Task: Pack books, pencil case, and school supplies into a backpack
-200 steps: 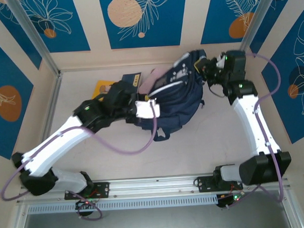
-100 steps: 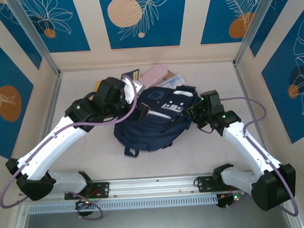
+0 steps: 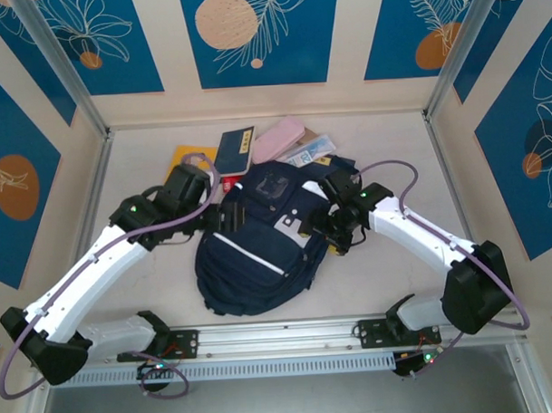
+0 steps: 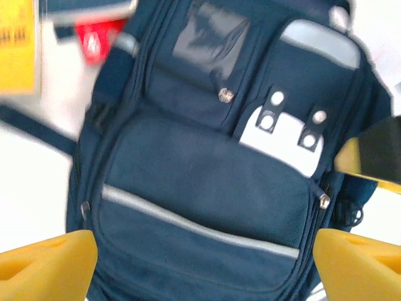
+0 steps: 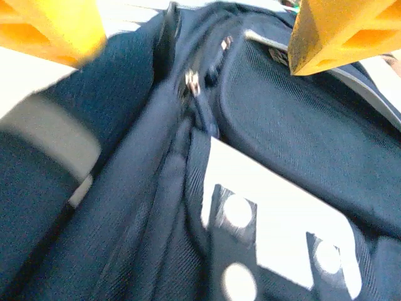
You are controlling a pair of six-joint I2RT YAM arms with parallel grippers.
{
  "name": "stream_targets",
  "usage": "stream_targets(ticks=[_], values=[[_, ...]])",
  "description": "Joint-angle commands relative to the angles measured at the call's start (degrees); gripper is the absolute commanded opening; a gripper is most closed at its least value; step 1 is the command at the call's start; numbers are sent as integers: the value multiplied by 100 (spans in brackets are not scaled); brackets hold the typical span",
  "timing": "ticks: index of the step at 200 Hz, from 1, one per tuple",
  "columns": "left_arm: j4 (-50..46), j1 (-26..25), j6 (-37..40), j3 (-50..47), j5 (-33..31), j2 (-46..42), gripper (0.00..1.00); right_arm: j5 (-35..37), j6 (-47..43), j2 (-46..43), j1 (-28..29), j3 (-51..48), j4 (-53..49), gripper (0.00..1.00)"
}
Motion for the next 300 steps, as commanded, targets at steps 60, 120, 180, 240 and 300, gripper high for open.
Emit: stream_targets(ticks=[60, 120, 180, 240, 300], values=[[-221, 433, -2229, -2028, 819, -770, 88, 111, -2221, 249, -13, 924, -627, 76], [689, 691, -2107, -2859, 1382, -336, 81, -193, -3633, 2750, 552, 2290, -467, 77], [1641, 745, -1815, -2962, 1366, 403, 67, -1732, -4269, 3398, 786, 2211, 127, 67], [1747, 781, -1170, -2186, 1146, 786, 57, -1622, -4000, 3536, 911, 2292, 312, 0], [622, 877, -525, -393, 113, 644, 75, -1422, -1571, 2057, 129, 1689, 1586, 0]])
